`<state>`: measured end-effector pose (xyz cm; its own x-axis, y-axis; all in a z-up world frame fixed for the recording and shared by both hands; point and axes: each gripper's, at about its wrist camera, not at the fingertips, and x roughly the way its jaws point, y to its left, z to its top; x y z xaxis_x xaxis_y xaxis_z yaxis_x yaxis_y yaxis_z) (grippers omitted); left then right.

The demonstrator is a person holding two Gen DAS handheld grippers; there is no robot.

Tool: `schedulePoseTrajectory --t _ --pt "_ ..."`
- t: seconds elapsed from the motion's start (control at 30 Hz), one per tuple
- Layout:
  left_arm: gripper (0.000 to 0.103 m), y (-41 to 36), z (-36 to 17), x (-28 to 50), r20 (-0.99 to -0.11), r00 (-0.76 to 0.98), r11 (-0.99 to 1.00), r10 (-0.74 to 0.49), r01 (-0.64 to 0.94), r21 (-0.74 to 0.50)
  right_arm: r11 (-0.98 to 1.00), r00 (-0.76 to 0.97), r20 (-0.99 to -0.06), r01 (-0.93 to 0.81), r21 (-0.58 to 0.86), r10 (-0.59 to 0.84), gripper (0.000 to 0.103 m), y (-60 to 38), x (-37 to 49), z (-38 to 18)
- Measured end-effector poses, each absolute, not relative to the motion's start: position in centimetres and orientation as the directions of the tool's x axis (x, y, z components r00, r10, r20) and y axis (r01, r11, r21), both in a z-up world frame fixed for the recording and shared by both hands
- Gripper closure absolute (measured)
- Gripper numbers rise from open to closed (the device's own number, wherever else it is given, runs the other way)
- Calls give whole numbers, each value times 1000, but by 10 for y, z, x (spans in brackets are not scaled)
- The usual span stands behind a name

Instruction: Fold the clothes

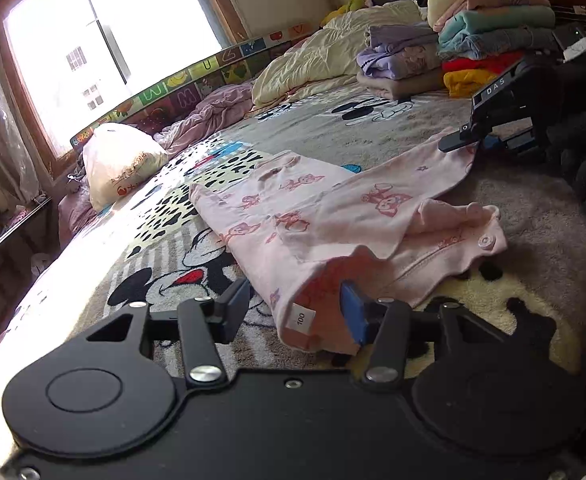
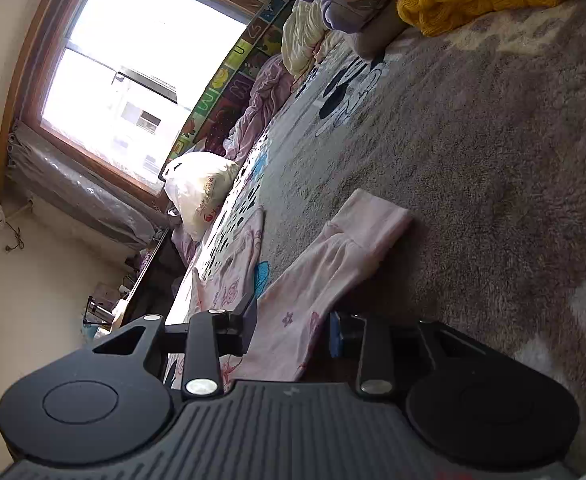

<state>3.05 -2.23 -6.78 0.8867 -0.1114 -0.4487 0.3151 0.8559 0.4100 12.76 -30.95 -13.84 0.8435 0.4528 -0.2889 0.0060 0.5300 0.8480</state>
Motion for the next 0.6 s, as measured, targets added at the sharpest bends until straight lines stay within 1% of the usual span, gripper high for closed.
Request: schedulePoseTrajectory --t 0.07,0.13,0.17,0.2,0.27,0.3,0.33,0.4,0.47,0.53,0.6 --pt "53 -19 -67 32 -448 888 864 -109 308 399 517 844 -282 7 856 457 90 -312 131 -142" --pt "55 -17 -66 33 -445 889 876 -105 294 382 510 843 -270 -6 860 465 91 -313 132 -143" --pt "59 -16 -66 34 -442 892 880 -101 287 379 508 844 -260 -17 861 468 90 -313 132 -142" --pt "64 -15 -66 34 -437 894 881 -99 283 379 507 847 -247 -30 861 470 90 -313 130 -140" --pt "70 -14 -66 34 -423 901 880 -99 278 386 506 853 -220 -59 860 474 90 -313 127 -135" --pt "76 -14 -66 34 -421 901 878 -105 283 387 508 856 -207 -75 858 475 90 -313 125 -131" --pt "80 -15 -66 34 -422 900 874 -110 290 390 510 858 -194 -90 855 476 91 -314 123 -128" --pt "91 -15 -67 33 -425 897 867 -121 304 396 521 863 -179 -110 847 472 91 -315 120 -123" --pt "98 -17 -69 33 -434 892 854 -123 318 412 528 870 -166 -121 841 464 92 -318 117 -120" --pt "99 -21 -74 32 -458 883 829 -107 333 449 531 877 -154 -128 838 455 93 -322 114 -117" --pt "99 -22 -76 32 -482 869 817 -111 356 453 538 881 -148 -136 832 450 93 -324 110 -113"
